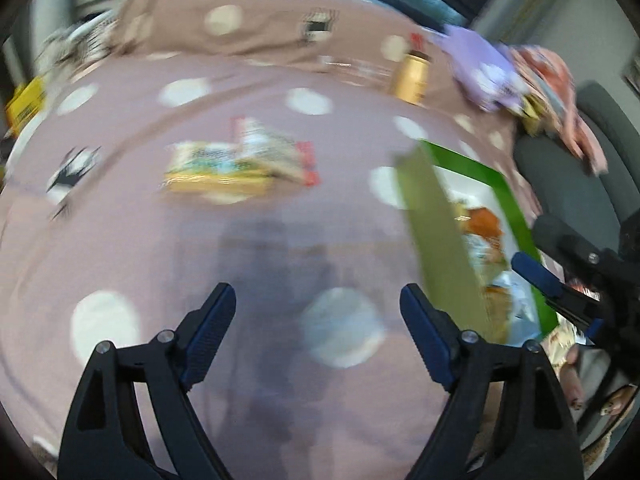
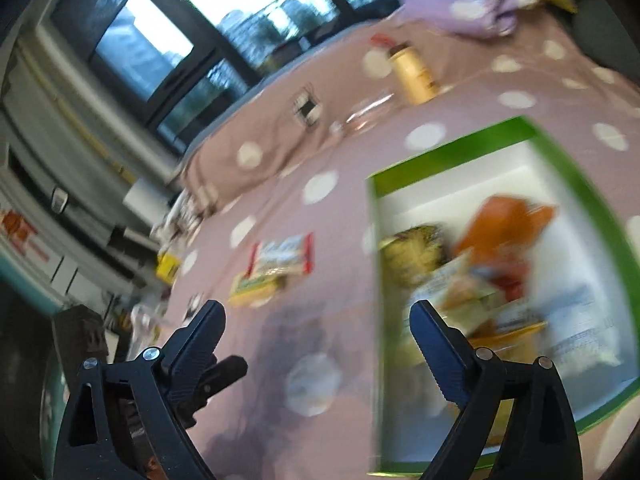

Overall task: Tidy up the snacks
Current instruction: 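Move the right gripper to the white packet with red ends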

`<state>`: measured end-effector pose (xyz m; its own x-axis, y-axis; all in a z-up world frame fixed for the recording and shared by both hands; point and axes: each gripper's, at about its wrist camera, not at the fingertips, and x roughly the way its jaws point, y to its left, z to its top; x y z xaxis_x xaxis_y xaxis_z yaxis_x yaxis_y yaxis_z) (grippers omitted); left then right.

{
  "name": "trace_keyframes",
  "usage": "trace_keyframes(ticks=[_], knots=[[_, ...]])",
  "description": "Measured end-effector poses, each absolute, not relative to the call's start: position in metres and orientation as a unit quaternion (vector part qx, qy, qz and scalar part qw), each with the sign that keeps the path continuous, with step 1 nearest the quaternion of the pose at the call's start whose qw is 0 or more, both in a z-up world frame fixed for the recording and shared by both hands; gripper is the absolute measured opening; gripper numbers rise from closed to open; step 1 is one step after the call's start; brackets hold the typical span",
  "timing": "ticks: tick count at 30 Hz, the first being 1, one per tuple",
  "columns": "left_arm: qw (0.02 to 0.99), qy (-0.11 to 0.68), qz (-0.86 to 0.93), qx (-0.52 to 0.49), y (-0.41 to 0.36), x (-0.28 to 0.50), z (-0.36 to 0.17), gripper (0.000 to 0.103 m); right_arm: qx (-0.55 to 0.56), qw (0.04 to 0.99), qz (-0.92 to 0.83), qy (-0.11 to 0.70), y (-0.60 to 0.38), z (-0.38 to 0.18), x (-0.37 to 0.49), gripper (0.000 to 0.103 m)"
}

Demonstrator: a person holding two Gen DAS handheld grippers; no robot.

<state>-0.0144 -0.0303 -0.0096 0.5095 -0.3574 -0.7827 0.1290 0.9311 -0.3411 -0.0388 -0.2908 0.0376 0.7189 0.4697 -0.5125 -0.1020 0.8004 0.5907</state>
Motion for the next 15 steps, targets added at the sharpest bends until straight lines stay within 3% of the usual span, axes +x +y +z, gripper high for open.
trace_keyframes(ticks=[15], knots=[[0.852,0.482,-0.072,-0.191,0.056,-0.023,-0.030,0.085,0.187,0.837,0.150,0.491,-0.152,0.001,0.129,0.094]])
